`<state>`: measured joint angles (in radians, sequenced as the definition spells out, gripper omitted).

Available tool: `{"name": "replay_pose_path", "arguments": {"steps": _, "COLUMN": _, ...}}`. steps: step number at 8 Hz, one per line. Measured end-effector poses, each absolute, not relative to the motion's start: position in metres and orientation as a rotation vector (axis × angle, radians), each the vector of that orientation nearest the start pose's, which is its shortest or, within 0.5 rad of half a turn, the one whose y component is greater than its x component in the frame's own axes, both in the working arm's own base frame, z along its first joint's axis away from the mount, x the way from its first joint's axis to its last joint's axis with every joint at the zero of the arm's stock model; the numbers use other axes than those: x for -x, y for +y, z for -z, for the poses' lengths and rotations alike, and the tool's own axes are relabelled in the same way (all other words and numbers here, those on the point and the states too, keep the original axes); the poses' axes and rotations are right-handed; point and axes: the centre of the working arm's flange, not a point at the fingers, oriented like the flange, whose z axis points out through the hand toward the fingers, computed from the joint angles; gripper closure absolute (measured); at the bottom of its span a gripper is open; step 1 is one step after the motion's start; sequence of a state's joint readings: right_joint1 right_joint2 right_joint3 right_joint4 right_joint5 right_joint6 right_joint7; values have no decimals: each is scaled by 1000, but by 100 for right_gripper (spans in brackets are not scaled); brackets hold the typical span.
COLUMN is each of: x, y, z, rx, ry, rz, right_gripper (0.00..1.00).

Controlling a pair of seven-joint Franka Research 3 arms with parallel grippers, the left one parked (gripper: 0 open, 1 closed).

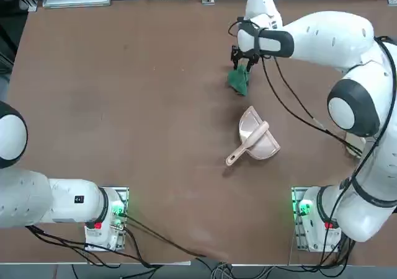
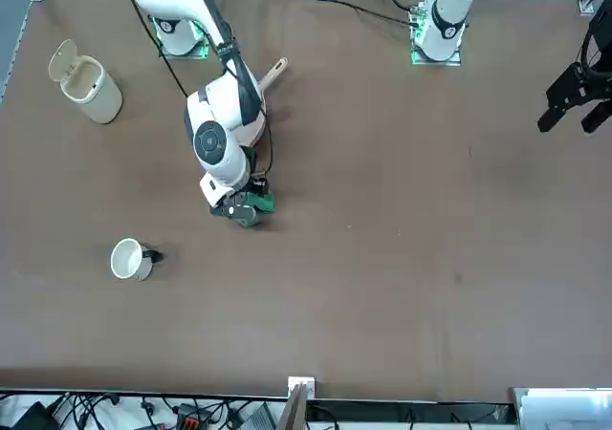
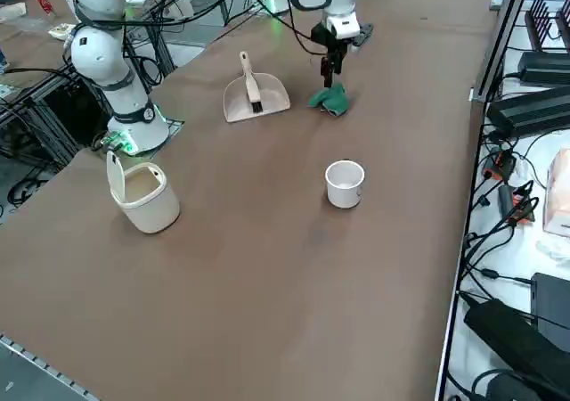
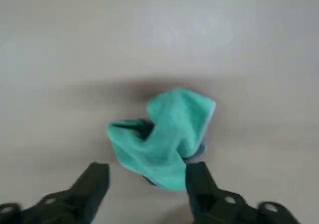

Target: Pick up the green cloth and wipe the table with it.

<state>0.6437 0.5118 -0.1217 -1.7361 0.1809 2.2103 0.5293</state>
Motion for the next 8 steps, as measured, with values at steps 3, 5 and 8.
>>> {"name": "replay_pose_path", "arguments": {"steps": 3, "x": -593, "y": 313, "z": -386, "rx": 3038, "ry": 221, "rz": 7, "right_gripper": 0}}
{"name": "replay_pose_path", "arguments": {"steps": 5, "x": -610, "y": 249, "z": -453, "rx": 3040, "ry": 346, "rz": 36, "right_gripper": 0}}
{"name": "replay_pose_path", "arguments": {"steps": 8, "x": -625, "y": 173, "z": -515, "rx": 3108, "ry": 371, "rz": 129, "right_gripper": 0}}
